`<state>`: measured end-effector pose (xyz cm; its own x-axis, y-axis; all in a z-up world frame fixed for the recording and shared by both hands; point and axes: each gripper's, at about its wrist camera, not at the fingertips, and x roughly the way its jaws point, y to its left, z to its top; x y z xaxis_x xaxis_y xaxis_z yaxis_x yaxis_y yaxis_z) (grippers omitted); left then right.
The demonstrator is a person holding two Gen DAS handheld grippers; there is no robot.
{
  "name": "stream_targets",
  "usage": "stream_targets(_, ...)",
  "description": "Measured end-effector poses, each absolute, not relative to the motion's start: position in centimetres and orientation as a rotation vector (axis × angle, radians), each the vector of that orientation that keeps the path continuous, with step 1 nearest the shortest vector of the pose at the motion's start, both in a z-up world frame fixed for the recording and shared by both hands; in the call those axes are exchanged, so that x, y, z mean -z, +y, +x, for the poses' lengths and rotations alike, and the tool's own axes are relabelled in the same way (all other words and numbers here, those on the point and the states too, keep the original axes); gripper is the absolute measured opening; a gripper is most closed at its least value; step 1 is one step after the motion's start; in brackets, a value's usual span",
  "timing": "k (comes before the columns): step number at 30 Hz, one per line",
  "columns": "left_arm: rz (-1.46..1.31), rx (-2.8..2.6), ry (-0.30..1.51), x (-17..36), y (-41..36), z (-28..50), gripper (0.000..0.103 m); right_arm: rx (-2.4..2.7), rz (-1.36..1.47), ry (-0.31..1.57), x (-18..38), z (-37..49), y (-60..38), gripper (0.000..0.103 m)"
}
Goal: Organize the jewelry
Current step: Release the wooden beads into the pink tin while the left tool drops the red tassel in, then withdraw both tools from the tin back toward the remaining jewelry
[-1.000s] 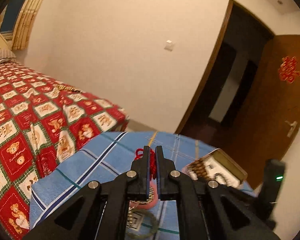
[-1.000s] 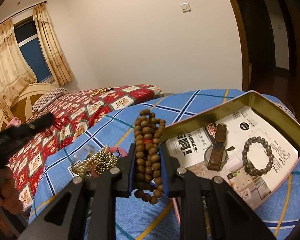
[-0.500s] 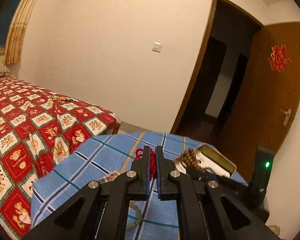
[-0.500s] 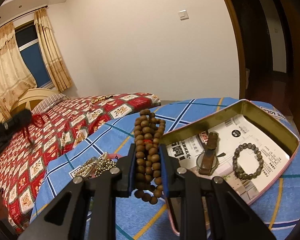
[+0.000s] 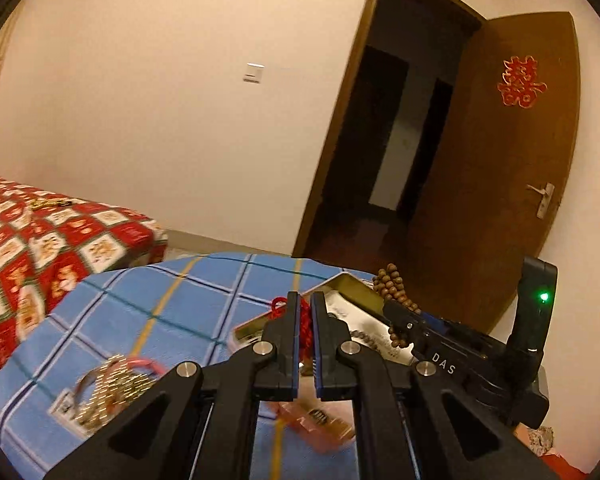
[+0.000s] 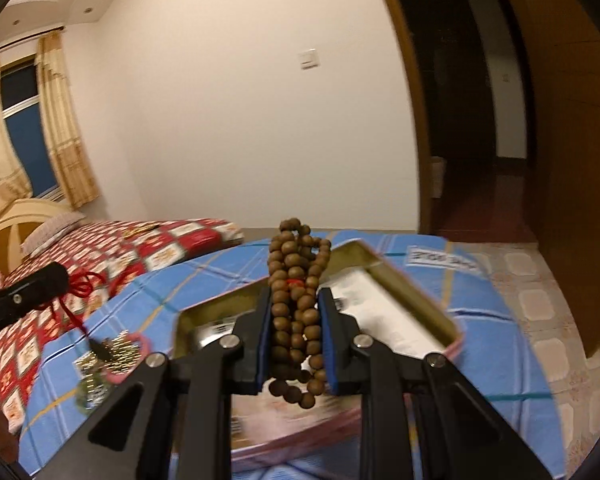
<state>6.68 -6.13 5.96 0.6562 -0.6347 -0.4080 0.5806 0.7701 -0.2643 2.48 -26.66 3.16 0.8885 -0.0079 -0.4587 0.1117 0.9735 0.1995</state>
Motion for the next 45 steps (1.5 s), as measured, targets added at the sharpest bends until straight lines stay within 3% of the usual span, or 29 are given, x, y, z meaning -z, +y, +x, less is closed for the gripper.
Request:
stream_targets(9,-0.019,0.696,0.563,-3.2,-12.0,8.1,0.003,0.126,0.179,0.517,-2.4,4.1,-30.2,0.024)
stream_targets(27,0.130,0.558,0.651,0.2,-15.5,8.7,0.004,0.057,0.165,0.608,-1.1,5.5,-30.7,0.026)
stream_targets(30,0.172,0.479,0.650,0.5,-15.7,8.8,0.004,0.048,0.178,0.604,-1.2,5.5,-30.7,0.030)
stream_targets(31,0.177,0.468,0.655,0.6,-15.6,8.9,0.005,0.042,0.185,0.600,-1.2,5.4,-30.8,0.035)
stream_targets(32,0.176,0.467,0.660,0.7,-15.5,9.0,0.006,0.040,0.192,0.595,-1.2,5.3,-30.8,0.048)
stream_targets(33,0.175,0.469,0.665,0.7,-15.4,9.0,0.007,0.043,0.193,0.587,-1.3,5.3,-30.7,0.057)
stream_targets(35,0.182,0.447,0.665,0.6,-15.3,8.9,0.014,0.047,0.194,0.565,-1.6,4.9,-30.7,0.057)
stream_targets(37,0.195,0.413,0.650,0.4,-15.1,8.6,0.041,0.053,0.197,0.552,-1.7,4.8,-30.7,0.060)
stream_targets(39,0.192,0.388,0.624,0.1,-15.0,8.2,0.062,0.066,0.202,0.546,-1.8,4.7,-30.9,0.063)
stream_targets(43,0.203,0.357,0.591,-0.5,-14.7,7.7,0.065,0.079,0.224,0.521,-2.0,4.4,-31.3,0.063)
stream_targets(45,0.214,0.339,0.584,-0.6,-14.5,7.5,0.065,0.087,0.226,0.515,-2.0,4.4,-31.3,0.069)
